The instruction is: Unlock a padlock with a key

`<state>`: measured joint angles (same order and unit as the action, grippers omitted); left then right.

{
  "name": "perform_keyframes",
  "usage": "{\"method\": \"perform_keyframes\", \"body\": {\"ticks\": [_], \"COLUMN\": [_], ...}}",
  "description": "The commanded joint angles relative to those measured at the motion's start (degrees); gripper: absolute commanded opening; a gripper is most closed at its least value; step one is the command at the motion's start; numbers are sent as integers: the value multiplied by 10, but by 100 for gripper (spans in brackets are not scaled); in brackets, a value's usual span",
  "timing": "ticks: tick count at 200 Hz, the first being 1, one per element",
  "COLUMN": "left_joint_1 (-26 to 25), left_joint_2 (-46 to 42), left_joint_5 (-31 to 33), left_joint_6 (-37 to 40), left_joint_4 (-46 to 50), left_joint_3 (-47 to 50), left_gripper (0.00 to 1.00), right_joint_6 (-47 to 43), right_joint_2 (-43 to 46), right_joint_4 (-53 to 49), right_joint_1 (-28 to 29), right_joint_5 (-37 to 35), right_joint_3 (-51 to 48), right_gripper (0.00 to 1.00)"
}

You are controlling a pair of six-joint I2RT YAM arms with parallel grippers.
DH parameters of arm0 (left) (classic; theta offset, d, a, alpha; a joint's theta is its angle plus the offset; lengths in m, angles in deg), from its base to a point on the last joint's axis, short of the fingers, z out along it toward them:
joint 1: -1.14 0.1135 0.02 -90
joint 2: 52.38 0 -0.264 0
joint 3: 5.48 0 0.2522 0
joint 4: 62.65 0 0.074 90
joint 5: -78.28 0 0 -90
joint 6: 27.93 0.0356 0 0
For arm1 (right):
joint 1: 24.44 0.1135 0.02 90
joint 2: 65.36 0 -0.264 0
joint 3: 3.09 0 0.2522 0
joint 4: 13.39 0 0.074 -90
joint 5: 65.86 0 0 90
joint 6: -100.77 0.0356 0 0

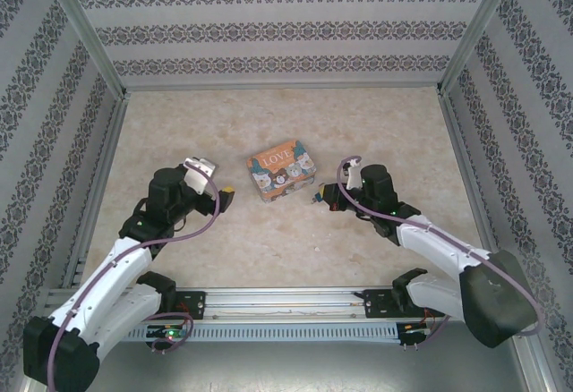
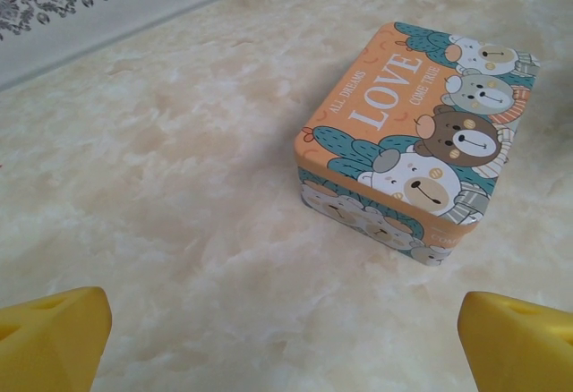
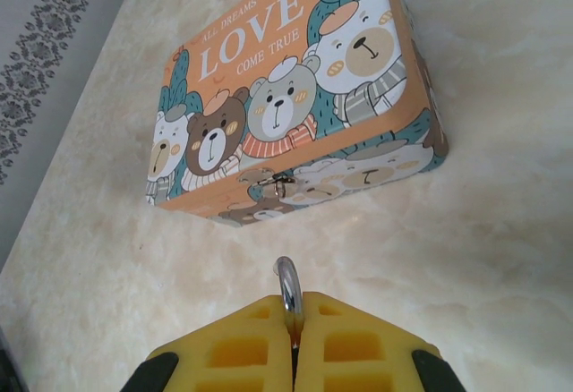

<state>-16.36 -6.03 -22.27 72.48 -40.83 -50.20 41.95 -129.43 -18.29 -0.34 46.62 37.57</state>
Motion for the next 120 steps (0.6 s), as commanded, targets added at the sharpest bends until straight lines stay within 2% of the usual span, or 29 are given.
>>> {"method": "perform_keyframes", "body": {"ticks": [1, 75, 120], "left_joint_1": [6, 5, 5], "left_joint_2": [6, 36, 45], "left_joint_5": [-33, -98, -137], "left_joint_6": [18, 45, 50], "left_joint_4": [-23, -32, -34], "left_joint_3": [4, 18, 22], "left_gripper": [100, 100, 100], "right_joint_6": [-18, -41, -60], "right_joint_2": [29, 52, 53], "right_joint_4": [-93, -311, -389], "right_joint_1": [-5, -1, 23], "right_joint_5": [-5, 65, 84], "right_joint_3": [34, 122, 142], "right_gripper": [0, 0, 0]}}
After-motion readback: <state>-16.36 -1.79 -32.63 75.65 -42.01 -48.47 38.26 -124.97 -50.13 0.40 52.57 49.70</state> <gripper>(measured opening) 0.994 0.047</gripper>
